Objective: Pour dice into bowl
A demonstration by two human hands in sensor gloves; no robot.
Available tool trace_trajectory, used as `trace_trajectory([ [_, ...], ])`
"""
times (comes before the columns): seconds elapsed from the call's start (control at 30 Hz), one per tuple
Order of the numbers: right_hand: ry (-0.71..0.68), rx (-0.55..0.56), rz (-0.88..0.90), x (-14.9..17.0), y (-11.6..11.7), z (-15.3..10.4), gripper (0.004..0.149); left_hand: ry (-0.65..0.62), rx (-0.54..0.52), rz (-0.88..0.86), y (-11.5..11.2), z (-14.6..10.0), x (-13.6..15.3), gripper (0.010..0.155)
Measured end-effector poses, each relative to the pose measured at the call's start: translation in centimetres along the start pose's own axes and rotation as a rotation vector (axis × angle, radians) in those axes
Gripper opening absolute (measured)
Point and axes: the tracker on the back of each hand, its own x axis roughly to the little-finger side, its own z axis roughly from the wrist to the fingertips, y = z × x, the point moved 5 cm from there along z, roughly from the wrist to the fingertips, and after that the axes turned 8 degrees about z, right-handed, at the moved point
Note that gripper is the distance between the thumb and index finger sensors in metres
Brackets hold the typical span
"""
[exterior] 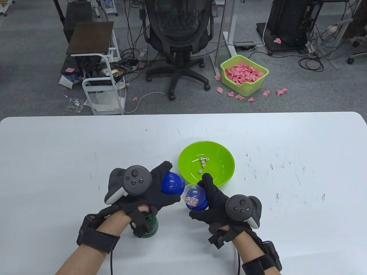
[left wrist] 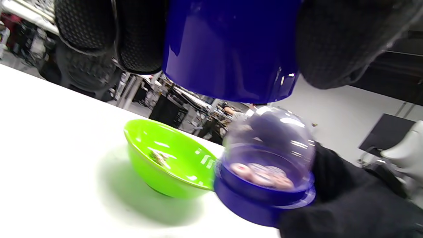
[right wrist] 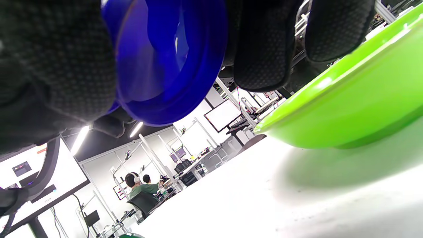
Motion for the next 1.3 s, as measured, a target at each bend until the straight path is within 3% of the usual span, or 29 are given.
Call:
trace_trajectory([
  [0.3,0.010,0.039,0.029,0.3,-1.1,0.0,0.115,0.203,-0.041,0.072,1.8,-1.2,8.2,0.097],
  [0.67,0.012,0.032,0.013,0.2,-1.1,0.0,0.114,0.453,0.020,0.226,-0.3,-3.5,17.8,0.094],
  [0.93,0.019,0.034,0.010,0.3,-1.2,0.0,0.114,0.575,0.093,0.313,-2.5,-4.9,22.2,0.095],
  [1.3,0.017,0.034,0.004,0.4,-1.2,0.0,0.114,0.629,0.203,0.379,-5.7,-6.0,24.5,0.093],
])
